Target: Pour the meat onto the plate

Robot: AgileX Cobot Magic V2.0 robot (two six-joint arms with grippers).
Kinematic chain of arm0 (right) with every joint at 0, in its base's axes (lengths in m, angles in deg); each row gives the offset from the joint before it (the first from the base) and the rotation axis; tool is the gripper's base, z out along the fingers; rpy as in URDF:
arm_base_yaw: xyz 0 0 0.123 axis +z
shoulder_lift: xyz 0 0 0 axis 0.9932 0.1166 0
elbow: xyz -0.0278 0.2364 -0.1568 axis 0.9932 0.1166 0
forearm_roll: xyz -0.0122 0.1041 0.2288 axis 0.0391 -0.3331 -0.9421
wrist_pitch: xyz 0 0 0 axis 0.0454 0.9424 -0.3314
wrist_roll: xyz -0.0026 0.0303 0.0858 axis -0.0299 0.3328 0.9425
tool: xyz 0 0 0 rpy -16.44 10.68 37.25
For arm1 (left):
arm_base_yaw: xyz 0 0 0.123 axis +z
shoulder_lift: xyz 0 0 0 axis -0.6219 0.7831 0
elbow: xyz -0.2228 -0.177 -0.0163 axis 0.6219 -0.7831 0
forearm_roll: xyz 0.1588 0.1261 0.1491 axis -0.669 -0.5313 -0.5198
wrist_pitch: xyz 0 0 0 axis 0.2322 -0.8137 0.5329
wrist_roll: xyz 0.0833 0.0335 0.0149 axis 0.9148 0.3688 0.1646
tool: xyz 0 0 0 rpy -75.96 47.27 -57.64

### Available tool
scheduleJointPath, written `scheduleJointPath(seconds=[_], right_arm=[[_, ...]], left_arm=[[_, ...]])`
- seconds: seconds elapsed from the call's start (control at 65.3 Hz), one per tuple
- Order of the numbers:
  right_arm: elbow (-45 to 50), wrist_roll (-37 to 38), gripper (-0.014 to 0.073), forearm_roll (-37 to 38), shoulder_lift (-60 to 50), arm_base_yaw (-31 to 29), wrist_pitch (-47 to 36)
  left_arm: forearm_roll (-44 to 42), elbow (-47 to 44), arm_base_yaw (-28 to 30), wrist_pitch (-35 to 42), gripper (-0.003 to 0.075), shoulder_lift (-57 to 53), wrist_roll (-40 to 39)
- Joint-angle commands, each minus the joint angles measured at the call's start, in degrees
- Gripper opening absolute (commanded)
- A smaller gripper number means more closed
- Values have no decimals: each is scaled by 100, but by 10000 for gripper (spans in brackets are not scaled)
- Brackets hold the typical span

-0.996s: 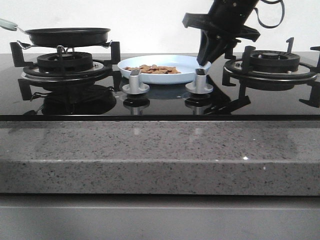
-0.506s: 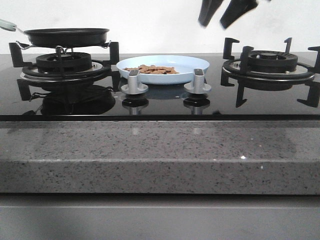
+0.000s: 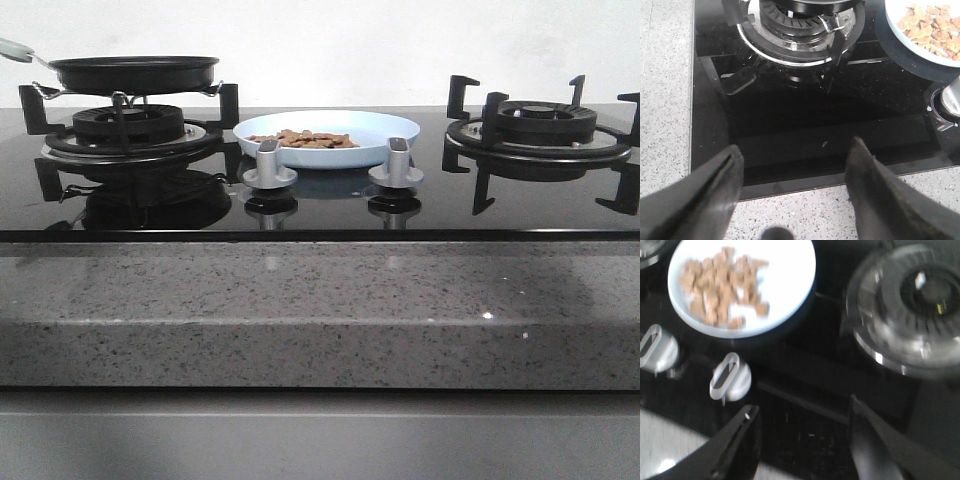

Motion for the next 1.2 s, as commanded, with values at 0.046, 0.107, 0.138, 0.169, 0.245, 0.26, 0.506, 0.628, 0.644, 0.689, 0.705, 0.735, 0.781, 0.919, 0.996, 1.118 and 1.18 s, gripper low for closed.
scheduleJointPath(seconds=[0.046, 0.107, 0.138, 0.169, 0.245, 0.26, 0.506, 0.628, 0.644, 0.689, 0.705, 0.735, 0.781, 0.919, 0.996, 1.118, 1.18], right_arm=[[664, -14, 423, 32, -980, -17, -308], [1061, -2, 423, 32, -1387, -17, -267], [1204, 15, 423, 32, -1545, -17, -221], [1339, 15, 423, 32, -1695, -17, -187], [1676, 56, 423, 27, -2114, -17, -101], [1759, 68, 423, 27, -2225, -17, -92], [2528, 165, 423, 27, -3419, -17, 155], [2775, 165, 423, 27, -3858, -17, 281], [2798, 165, 423, 27, -3903, -17, 297], [2879, 165, 423, 27, -4069, -17, 343], [2908, 165, 423, 27, -4106, -17, 350], [2951, 165, 423, 27, -4173, -17, 379], [2995, 165, 423, 27, -4257, -17, 415], [3011, 165, 420, 27, -4355, -17, 491], [3011, 165, 384, 27, -4355, -17, 491], [3011, 165, 250, 27, -4355, -17, 491], [3011, 165, 165, 27, -4355, -17, 491]], left_arm=[[80, 148, -33, 410, 437, -56, -52], [80, 148, -33, 440, 437, -56, -52], [80, 148, -33, 450, 437, -56, -52], [80, 148, -33, 450, 437, -56, -52], [80, 148, -33, 450, 437, -56, -52], [80, 148, -33, 450, 437, -56, -52], [80, 148, -33, 450, 437, -56, -52], [80, 148, -33, 450, 437, -56, -52], [80, 148, -33, 450, 437, -56, -52], [80, 148, -33, 450, 437, -56, -52], [80, 148, -33, 450, 437, -56, -52], [80, 148, -33, 450, 437, -56, -52], [80, 148, -33, 450, 437, -56, -52], [80, 148, -33, 450, 437, -56, -52], [80, 148, -33, 450, 426, -56, -52], [80, 148, -33, 450, 328, -56, -52], [80, 148, -33, 450, 255, -56, -52]])
